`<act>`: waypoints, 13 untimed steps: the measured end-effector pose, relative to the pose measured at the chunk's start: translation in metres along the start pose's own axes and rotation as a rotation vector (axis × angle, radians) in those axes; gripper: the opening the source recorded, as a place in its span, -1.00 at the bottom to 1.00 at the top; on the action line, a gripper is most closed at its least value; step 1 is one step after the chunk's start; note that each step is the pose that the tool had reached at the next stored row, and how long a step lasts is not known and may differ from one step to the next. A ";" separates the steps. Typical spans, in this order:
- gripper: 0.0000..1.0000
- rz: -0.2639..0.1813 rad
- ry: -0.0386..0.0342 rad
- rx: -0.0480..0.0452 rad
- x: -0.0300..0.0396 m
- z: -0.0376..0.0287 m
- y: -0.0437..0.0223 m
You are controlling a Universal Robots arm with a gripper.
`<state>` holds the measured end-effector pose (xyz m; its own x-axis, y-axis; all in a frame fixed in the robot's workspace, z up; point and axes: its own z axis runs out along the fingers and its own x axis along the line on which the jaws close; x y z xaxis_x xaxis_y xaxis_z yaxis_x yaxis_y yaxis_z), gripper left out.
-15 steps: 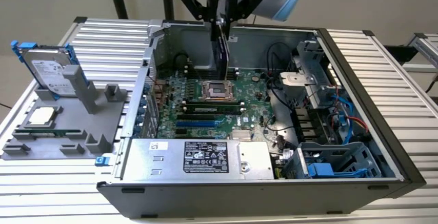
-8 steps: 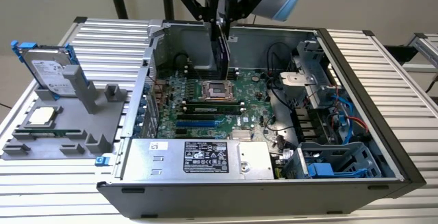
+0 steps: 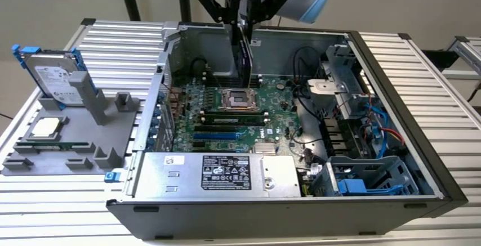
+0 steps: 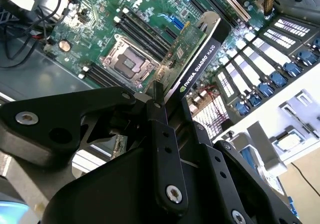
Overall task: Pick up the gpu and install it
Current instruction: 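Insert the gpu into the slot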
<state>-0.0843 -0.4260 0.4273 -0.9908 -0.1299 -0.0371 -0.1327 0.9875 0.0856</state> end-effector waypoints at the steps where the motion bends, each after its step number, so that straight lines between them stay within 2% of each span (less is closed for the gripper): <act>1: -1.00 -0.001 0.0001 -0.0001 0.0000 0.0000 0.0000; 13: -1.00 -0.040 0.0035 -0.0015 0.0000 0.0000 0.0000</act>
<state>-0.0843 -0.4260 0.4273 -0.9848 -0.1700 -0.0370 -0.1726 0.9813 0.0856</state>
